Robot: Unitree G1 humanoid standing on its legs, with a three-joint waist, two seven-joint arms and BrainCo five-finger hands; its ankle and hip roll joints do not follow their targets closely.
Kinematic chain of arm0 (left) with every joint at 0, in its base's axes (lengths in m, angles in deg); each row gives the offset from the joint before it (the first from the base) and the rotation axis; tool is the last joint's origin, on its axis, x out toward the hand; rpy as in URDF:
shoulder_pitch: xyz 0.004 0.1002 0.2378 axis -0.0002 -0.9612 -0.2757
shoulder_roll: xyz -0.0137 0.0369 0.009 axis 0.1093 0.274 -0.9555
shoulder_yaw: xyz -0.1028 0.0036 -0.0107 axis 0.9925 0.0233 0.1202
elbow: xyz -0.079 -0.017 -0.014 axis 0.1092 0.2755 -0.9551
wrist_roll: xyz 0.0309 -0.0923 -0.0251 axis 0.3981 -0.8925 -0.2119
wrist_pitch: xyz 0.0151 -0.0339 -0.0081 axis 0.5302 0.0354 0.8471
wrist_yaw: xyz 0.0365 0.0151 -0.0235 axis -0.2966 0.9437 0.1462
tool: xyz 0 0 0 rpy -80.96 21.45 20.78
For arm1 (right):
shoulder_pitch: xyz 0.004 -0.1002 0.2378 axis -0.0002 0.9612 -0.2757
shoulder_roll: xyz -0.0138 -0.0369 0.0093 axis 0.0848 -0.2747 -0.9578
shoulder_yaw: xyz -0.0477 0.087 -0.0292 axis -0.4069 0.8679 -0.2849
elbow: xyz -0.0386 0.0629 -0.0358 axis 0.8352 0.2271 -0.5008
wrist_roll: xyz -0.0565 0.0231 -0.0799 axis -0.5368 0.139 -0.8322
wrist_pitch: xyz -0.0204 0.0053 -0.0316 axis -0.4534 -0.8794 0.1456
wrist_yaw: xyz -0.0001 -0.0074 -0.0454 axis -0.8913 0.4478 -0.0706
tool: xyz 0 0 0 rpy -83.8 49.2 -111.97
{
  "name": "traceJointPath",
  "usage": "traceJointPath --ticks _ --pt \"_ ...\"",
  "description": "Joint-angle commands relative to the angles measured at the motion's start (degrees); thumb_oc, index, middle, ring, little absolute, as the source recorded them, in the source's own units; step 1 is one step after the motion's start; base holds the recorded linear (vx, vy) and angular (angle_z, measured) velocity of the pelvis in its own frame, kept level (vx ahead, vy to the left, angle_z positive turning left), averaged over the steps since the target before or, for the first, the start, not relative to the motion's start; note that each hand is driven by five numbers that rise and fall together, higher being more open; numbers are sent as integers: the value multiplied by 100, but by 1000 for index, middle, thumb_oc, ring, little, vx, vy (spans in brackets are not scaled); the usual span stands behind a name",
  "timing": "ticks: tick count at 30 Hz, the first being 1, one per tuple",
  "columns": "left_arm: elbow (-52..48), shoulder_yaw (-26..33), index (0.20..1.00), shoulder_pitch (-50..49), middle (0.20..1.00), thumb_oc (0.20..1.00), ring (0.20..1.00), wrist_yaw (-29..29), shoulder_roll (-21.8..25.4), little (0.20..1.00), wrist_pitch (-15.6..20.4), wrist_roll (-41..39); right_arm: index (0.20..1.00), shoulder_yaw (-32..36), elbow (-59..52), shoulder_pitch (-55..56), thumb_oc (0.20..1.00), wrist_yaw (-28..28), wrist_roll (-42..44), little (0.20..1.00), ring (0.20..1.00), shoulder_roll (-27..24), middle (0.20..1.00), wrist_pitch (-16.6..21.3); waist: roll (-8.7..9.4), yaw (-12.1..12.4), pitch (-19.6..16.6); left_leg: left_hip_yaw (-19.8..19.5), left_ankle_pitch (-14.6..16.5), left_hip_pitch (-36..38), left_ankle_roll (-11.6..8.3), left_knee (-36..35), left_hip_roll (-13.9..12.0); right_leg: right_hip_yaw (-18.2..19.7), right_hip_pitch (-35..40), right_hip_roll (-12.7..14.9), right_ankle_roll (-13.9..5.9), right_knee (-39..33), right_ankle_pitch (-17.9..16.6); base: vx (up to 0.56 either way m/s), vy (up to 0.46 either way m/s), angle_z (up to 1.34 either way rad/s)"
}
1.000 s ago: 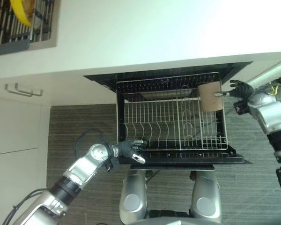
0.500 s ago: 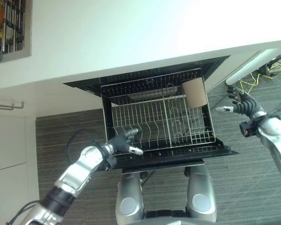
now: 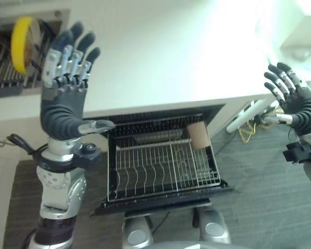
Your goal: Place the dishes in the dishwasher.
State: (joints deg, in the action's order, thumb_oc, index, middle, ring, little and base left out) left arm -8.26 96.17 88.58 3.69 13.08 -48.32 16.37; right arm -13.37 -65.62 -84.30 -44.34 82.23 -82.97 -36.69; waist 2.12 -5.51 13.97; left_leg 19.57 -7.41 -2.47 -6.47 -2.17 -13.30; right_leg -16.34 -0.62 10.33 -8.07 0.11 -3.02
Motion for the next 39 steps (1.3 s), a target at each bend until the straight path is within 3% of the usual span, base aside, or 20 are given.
traceJointPath --ticks 1,5,6,7,8,10,11,12,13,14,15,17,19,23,25,29,33,35,37,39 --pt "-95 -159 1000 165 1000 1000 1000 604 182 1000 750 585 1000 -260 -304 -250 1000 -240 143 1000 1000 120 1000 905 20 26 -277 -109 419 395 -136 -80 -102 237 2 121 -45 213 358 50 -159 1" --pt "-36 -116 1000 298 1000 1000 1000 1232 117 1000 728 567 1000 -525 -398 -639 1000 -103 28 1000 1000 216 1000 1132 -37 122 -484 -141 253 573 -282 -269 -305 81 396 -127 142 -42 474 -23 -225 1" --pt "-82 -262 1000 366 1000 1000 1000 1237 -7 1000 781 605 1000 -611 -530 -819 1000 163 81 1000 1000 245 1000 1215 -105 214 -489 -130 -369 304 -503 -283 -619 -110 615 -326 235 -319 498 -259 -193 11" --pt "-51 -336 1000 408 1000 1000 1000 1268 -32 1000 850 606 1000 -636 -520 -854 1000 214 42 1000 1000 236 1000 1258 -109 222 -473 -132 -494 260 -527 -277 -673 -137 626 -381 266 -320 519 -398 -229 12" --pt "21 -421 1000 469 1000 1000 1000 1270 -85 1000 988 587 1000 -677 -435 -971 1000 337 -120 1000 1000 170 1000 1404 -85 256 -424 -328 -348 245 -468 -221 -607 -78 604 -378 307 -339 476 -544 -98 10" --pt "33 -497 1000 547 1000 1000 1000 1496 -34 1000 1313 660 1000 -690 -238 -1173 1000 308 70 1000 1000 -132 1000 1630 64 182 -313 -253 177 73 -432 1949 -308 27 459 -304 505 -476 300 -849 -49 5" --pt "14 -554 1000 815 1000 1000 1000 1610 -87 1000 1254 817 1000 -672 -141 -1299 1000 196 141 1000 1000 -197 1000 1651 158 118 -244 -350 474 -120 -493 3365 -249 52 345 -220 602 -507 156 -1031 193 -1" --pt "85 -717 1000 1165 1000 1000 1000 1694 -196 1000 1095 973 1000 -842 -13 -1635 1000 320 -48 1000 1000 -122 1000 1534 148 93 -194 -704 891 -331 -396 3884 50 55 235 -119 507 -498 -74 -1003 496 9" --pt "174 -772 1000 1373 1000 1000 1000 1709 -176 1000 1019 958 1000 -963 61 -1776 1000 434 -173 1000 1000 -119 1000 1506 -54 -175 -274 -332 1613 683 -199 2616 78 -32 -167 -23 254 -367 -273 -908 699 4" --pt "186 -799 1000 1457 1000 1000 1000 1473 -168 1000 934 779 1000 -971 53 -1573 1000 590 -376 1000 1000 50 1000 1717 -56 -290 -237 -8 1976 1192 92 1256 453 35 -483 358 -249 -461 -913 -648 645 29" --pt "180 -857 1000 1526 1000 1000 1000 1308 -153 1000 892 633 1000 -964 26 -1519 1000 666 -409 1000 1000 169 1000 1767 -68 -274 -200 -171 1997 1297 167 902 653 133 -692 466 -449 -511 -1031 -444 368 34" --pt "151 -998 1000 1657 1000 1000 1000 1090 -212 1000 748 672 1000 -917 -24 -1508 1000 865 -563 1000 1000 307 1000 1835 -73 -237 -179 -224 1726 1283 272 220 861 105 -1309 667 -561 -511 -991 -695 433 88" --pt "57 -885 1000 1387 1000 1000 1000 922 -161 1000 510 534 1000 -806 -113 -1218 1000 711 -369 1000 1000 355 1000 1769 -103 -212 -253 -125 1408 1407 399 -278 921 21 -915 374 -403 -308 -973 -697 425 48" --pt "-6 -769 1000 1143 1000 1000 1000 628 -136 1000 504 262 1000 -676 -297 -922 1000 600 -289 1000 1000 286 1000 1869 -259 -154 -395 -201 1040 1018 501 -283 823 234 -488 -309 -28 1391 186 -324 100 13" --pt "-6 -825 1000 1146 1000 1000 1000 854 -138 1000 462 479 1000 -784 -281 -1001 1000 569 -246 1000 1000 294 1000 1832 -255 -88 -500 -78 983 931 491 -283 847 118 -157 -484 129 1195 665 -181 -50 -14" --pt "-10 -787 1000 1049 1000 1000 1000 1094 -14 1000 471 627 1000 -874 -276 -921 1000 531 -267 1000 1000 229 1000 1817 -95 27 -635 131 891 840 383 -278 916 158 674 -650 266 -158 631 -41 -152 -58" --pt "-91 -641 1000 883 1000 1000 1000 967 -40 1000 443 373 1000 -750 -350 -838 1000 485 -222 1000 1000 100 1000 1739 -50 40 -672 219 812 799 343 -213 876 166 804 -686 316 -364 559 -32 -128 -79" --pt "-90 -611 1000 812 1000 1000 1000 895 -59 1000 583 313 1000 -580 -306 -840 1000 526 -280 1000 1000 -76 1000 1767 66 13 -611 288 1021 546 287 655 873 238 823 -637 427 -319 532 -46 -153 0" --pt "-183 -581 1000 768 1000 1000 1000 783 -145 1000 564 245 1000 -436 -261 -950 1000 625 -271 1000 1000 -235 1000 1731 113 88 -522 85 724 85 1 1337 575 319 900 -623 470 -276 561 0 -4 23" --pt "-216 -549 1000 758 1000 1000 1000 745 -186 1000 451 193 1000 -388 -235 -1047 1000 640 -255 1000 1000 -291 1000 1679 117 69 -539 118 792 156 -5 1129 238 242 873 -539 462 -201 609 61 154 19"
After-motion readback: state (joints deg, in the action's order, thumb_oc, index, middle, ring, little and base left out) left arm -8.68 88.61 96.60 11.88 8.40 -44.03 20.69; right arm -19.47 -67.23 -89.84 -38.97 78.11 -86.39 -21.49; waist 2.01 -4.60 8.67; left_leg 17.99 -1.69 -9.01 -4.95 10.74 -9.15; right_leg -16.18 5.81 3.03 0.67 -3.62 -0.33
